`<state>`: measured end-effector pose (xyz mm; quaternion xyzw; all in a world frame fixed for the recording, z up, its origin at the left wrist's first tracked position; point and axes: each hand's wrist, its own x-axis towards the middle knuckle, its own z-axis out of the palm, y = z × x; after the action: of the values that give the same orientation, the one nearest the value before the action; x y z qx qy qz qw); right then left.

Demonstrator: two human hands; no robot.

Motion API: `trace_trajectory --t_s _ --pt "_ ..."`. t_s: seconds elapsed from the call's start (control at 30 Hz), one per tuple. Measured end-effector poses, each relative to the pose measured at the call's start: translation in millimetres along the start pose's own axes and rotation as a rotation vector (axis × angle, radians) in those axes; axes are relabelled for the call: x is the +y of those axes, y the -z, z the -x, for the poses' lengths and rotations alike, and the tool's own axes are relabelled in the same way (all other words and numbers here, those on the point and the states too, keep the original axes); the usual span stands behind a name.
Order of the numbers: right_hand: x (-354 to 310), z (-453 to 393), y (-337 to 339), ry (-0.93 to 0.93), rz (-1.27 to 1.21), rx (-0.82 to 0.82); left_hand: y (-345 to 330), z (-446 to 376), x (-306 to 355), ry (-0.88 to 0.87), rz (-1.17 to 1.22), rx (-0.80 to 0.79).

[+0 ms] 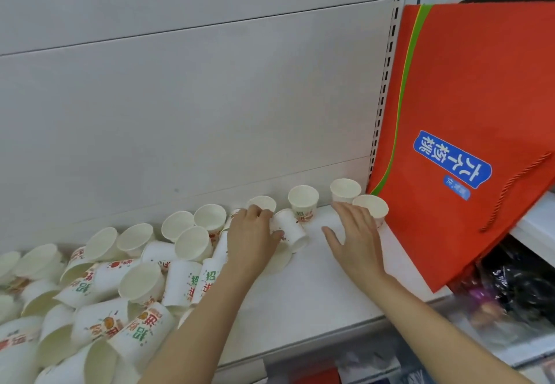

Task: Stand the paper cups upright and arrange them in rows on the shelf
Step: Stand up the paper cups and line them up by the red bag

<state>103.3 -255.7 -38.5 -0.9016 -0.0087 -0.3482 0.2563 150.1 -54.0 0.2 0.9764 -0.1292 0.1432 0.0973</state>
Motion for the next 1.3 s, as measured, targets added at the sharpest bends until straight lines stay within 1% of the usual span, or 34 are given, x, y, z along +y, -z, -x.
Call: trace_trajectory --t_s 0.07,0.13,0.2,0.27,0.33,0.4,0.47,0.53,0.6,0.7,0.77,0.87,0.97,1.03,1.13,1.3 --pt "-18 -4 -12 -0.066 -0.1 -0.11 -4 12 1 0.002 0.028 0.013" --pt "-32 -9 -22 -0.158 -0.138 -0.218 -4 25 -2 -0.063 0.086 -0.035" --pt "-40 -12 -33 -0.238 -0.107 -0.307 4 37 -7 -0.133 0.081 -0.193" --pt "-44 -16 -43 -0.318 -0.082 -0.354 15 46 -13 -0.198 0.018 -0.363" --pt "-45 -20 -50 -0.397 -0.068 -0.398 25 54 -16 -0.26 -0.036 -0.491" --pt "-47 -23 -55 -0.454 -0.05 -0.446 32 58 -20 -0.31 -0.042 -0.571" --pt "-49 -24 -57 -0.48 -0.05 -0.478 38 61 -24 -0.386 -0.062 -0.602" --pt "-47 -22 -55 -0.497 -0.066 -0.497 40 61 -25 -0.491 -0.127 -0.574" --pt "-42 -16 -48 -0.511 -0.08 -0.519 37 61 -23 -0.587 -0.192 -0.512" --pt "-30 -1 -31 -0.551 -0.168 -0.484 29 60 -20 -0.629 -0.192 -0.458" --pt "-23 9 -14 -0.569 -0.247 -0.4 26 57 -18 -0.578 -0.07 -0.417" --pt "-11 23 12 -0.584 -0.366 -0.237 17 42 -11 -0.378 0.254 -0.289" --pt "0 35 31 -0.592 -0.392 -0.114 -3 21 7 -0.249 0.404 -0.221" --pt "6 39 40 -0.573 -0.334 -0.044 -15 12 26 -0.183 0.462 -0.209" --pt "16 42 51 -0.5 -0.178 0.016 -30 3 58 -0.171 0.491 -0.194" --pt "30 44 59 -0.487 -0.006 -0.033 -42 -7 95 -0.177 0.522 -0.204"
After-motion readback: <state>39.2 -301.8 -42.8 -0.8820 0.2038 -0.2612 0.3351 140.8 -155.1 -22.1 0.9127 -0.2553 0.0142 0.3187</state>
